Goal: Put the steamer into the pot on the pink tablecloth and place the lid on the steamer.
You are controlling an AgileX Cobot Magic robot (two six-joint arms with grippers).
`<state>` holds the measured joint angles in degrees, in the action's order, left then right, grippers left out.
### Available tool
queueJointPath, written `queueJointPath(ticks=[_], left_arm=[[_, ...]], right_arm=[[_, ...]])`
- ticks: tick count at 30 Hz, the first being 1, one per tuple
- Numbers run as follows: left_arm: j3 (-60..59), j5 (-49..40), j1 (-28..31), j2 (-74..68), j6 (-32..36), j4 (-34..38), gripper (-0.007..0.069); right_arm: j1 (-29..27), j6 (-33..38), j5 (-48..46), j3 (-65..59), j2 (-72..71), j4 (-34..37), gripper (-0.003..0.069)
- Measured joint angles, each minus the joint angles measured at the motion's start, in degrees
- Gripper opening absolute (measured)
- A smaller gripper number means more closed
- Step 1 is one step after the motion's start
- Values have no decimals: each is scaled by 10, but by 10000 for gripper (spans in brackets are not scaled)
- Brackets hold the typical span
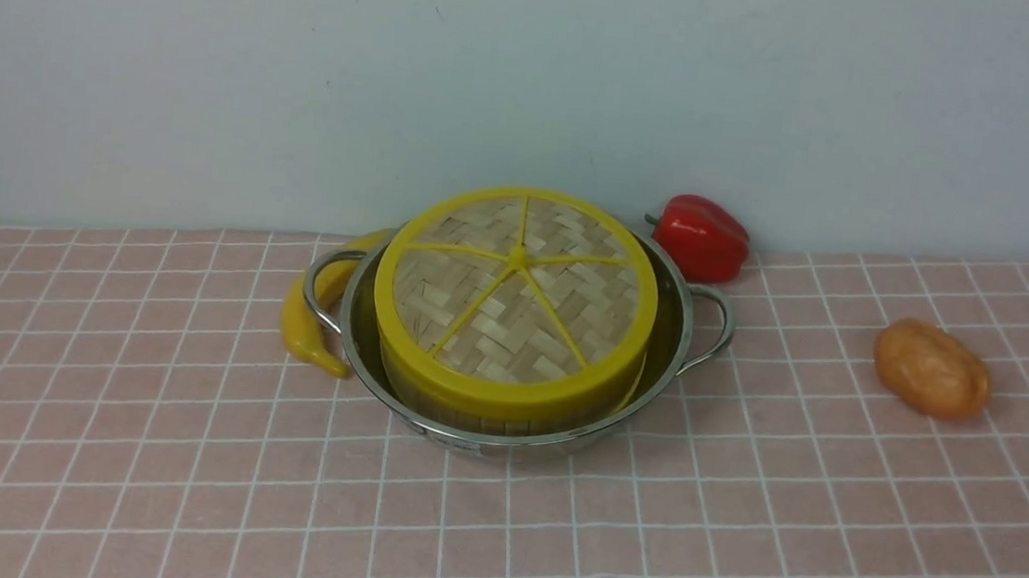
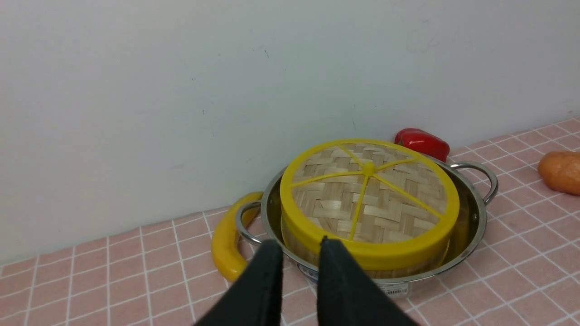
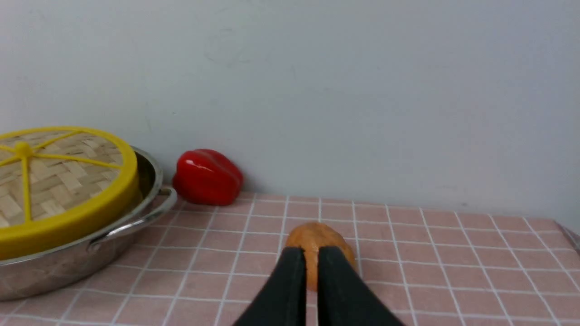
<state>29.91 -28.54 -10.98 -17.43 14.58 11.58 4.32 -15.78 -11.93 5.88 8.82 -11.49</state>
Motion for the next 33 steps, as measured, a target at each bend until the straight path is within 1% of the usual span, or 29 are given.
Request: queueJointPath(ticks=[6, 12, 27, 30, 32, 33], left_arm=[[0, 0, 0, 0, 0, 0, 138], [0, 0, 0, 0, 0, 0, 145], [-1, 0, 0, 1, 0, -1, 162], [-16, 0, 20, 28, 23, -23, 170], [-50, 0, 61, 67, 37, -45, 170], [-50, 0, 65, 70, 38, -47, 170]], right_arm=[[-19, -18, 2, -62, -84, 5, 99], [-19, -41, 13, -63, -83, 6, 122], [-19, -47, 15, -64, -80, 7, 183], [-19, -48, 15, -64, -78, 7, 194], [-19, -48, 15, -64, -78, 7, 201], [-19, -48, 15, -64, -78, 7, 203]])
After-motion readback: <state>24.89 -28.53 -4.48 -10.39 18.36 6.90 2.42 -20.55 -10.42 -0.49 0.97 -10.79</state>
